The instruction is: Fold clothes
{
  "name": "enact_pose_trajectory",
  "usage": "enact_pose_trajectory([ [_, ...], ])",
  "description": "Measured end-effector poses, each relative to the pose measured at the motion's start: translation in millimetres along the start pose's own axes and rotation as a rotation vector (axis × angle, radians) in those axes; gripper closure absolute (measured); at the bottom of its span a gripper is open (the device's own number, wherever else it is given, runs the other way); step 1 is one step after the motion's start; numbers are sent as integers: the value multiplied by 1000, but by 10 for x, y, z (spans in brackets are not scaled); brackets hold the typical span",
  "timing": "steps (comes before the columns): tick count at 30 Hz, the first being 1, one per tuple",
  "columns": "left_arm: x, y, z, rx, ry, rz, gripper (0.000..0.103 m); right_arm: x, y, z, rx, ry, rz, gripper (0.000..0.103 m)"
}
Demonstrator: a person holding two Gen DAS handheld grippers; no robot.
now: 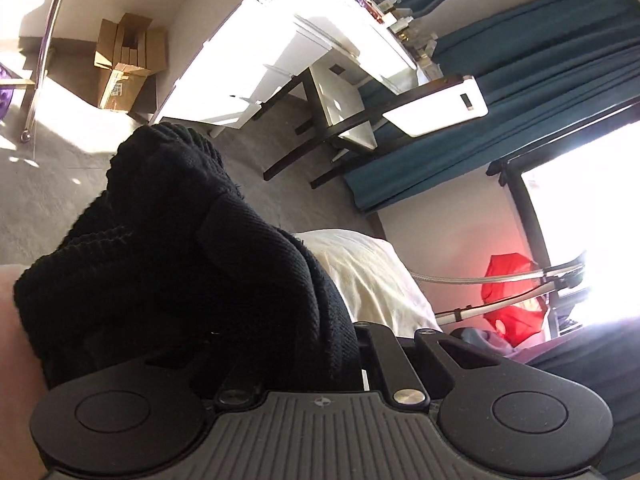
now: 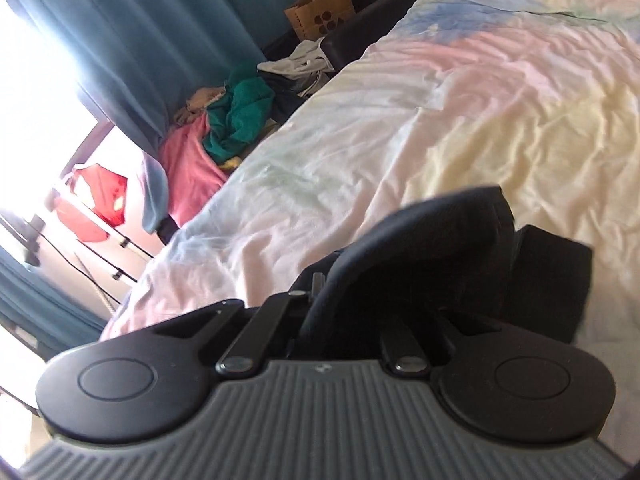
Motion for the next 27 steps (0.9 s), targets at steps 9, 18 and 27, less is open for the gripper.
enact_pose_trajectory([
  [9, 212, 1035, -109, -131, 174, -33, 87, 232, 747, -116, 46, -74, -30, 96],
  [18, 330, 286, -322, 76, 232, -22, 25, 361, -43, 390, -304, 170, 84, 42],
  [27, 656, -546, -1175, 140, 109, -112, 18, 874, -610, 1116, -407, 332, 32, 38],
])
Point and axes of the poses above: each gripper's, at about its wrist camera, not at the fingertips, and y roughly the way its jaws point, z to its right, x to its underside, the point moved 5 cm from there along y, roughly the way its jaws point, and after that the axes turned 13 degrees about -y, right-handed, at the moved point
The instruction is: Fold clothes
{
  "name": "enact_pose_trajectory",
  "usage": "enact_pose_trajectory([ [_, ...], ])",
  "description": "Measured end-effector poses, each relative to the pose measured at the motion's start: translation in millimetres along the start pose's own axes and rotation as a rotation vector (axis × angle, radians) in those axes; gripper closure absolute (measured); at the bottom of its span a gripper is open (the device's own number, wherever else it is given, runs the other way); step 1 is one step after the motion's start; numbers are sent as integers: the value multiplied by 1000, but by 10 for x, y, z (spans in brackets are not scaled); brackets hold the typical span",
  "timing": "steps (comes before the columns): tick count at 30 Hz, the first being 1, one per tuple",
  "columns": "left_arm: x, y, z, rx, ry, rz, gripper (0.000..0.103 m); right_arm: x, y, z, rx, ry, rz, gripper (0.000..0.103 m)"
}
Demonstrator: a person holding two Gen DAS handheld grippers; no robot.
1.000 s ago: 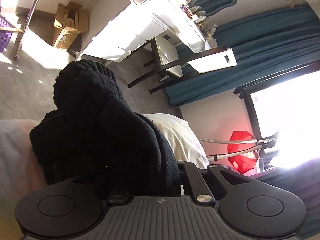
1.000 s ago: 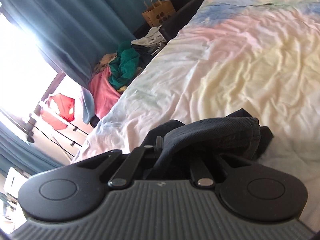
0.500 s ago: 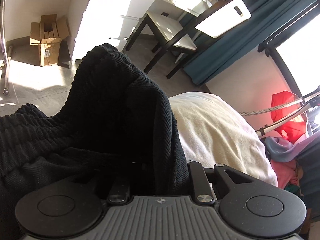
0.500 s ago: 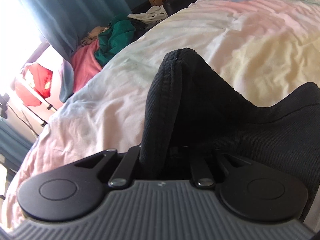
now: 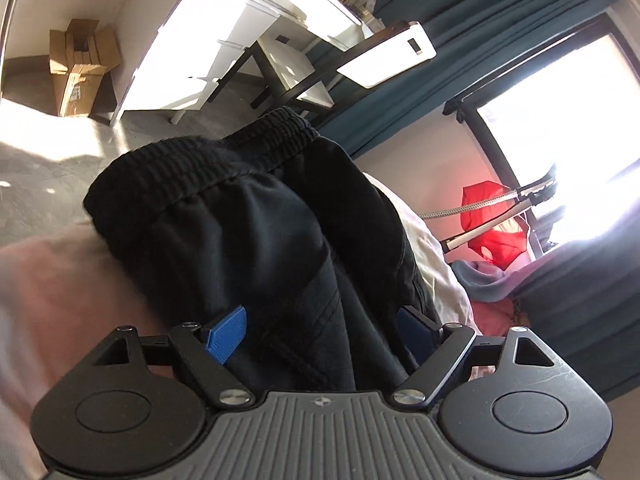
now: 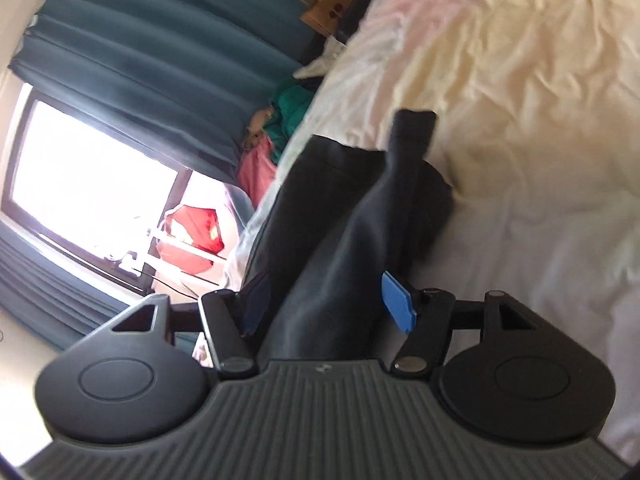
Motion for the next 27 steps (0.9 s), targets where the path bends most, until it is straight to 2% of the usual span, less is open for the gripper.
enact_pose_trajectory([
  [2, 40, -25, -241, 23, -95, -12, 18, 23, 50, 10, -39, 24, -59, 38],
  [5, 66, 69, -514, 13, -212, -39, 18, 65, 135, 11, -70, 30, -124, 38],
  [7, 0, 109, -584, 20, -212, -30, 16, 118, 249, 24, -74, 22, -144, 38],
  [9, -18, 155, -569, 36, -194, -5, 9, 153, 385, 38, -77, 19, -153, 39],
  [12, -19, 243, -516, 20, -149, 83, 10, 131, 589, 1, -65, -20, -122, 39],
  [15, -25, 330, -446, -6, -108, 166, 19, 88, 750, -62, -59, -88, -93, 40],
  [17, -59, 372, -422, -17, -112, 209, 41, 64, 825, -38, -56, -91, -61, 42],
  [18, -91, 388, -442, -2, -159, 224, 47, 52, 856, -11, -53, -80, -42, 49],
  [19, -128, 404, -500, 20, -227, 229, 62, 40, 888, 16, -49, -67, -24, 55],
  [20, -165, 422, -566, 42, -298, 233, 68, 31, 925, 44, -45, -48, -6, 59],
  [22, -216, 407, -574, 61, -323, 233, 75, 13, 995, 71, -26, -34, 21, 73],
  [27, -311, 270, -440, 94, -306, 245, 82, -22, 963, -2, -3, -77, 52, 86],
])
Point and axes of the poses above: each gripper's, at about its wrist camera, not at the fingertips, and y roughly the way its jaws point, z to its right, x to its underside, the point moved 5 cm from there along y, roughly the way its jaws point, and after that the axes turned 13 degrees about -y, right-handed, at the moved point
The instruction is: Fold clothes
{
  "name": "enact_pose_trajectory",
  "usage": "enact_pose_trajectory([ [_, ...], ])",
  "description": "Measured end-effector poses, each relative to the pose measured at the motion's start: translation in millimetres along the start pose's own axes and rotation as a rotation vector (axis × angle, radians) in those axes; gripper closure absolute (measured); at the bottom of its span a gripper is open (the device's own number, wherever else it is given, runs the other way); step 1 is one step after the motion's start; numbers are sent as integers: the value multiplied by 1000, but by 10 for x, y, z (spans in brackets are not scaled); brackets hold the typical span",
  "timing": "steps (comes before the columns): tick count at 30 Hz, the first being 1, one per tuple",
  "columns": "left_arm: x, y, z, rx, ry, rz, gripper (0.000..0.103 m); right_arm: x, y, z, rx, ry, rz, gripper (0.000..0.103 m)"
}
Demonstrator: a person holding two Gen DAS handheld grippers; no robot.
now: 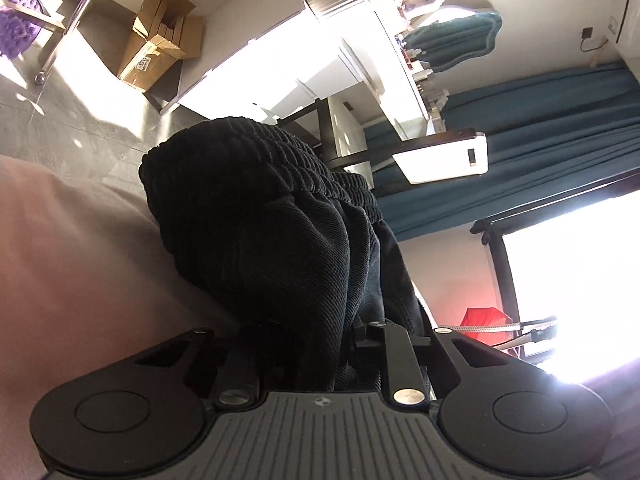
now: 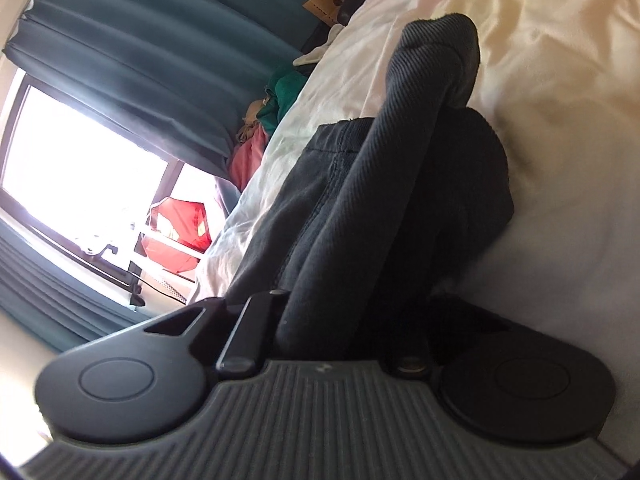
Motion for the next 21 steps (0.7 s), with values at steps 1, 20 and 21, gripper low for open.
enact_pose_trajectory([
  [1, -21, -28, 29, 5, -8, -1, 82, -18, -37, -6, -6, 5, 2, 88],
  [20, -507, -1319, 531, -102, 90, -120, 84, -115, -1226, 78, -66, 160, -38, 90],
  [21, -529, -1422, 539, -105, 96, -134, 84, -138, -1291, 76, -72, 157, -36, 90],
])
Point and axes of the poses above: each gripper's, at about its wrist camera, not at the fingertips, and y roughly the way its jaws point, z to its right, x to its underside, the point moved 5 cm from there along y, roughly the way its jaws point, and after that the axes turned 13 degrees about -y, right-handed, at the moved point
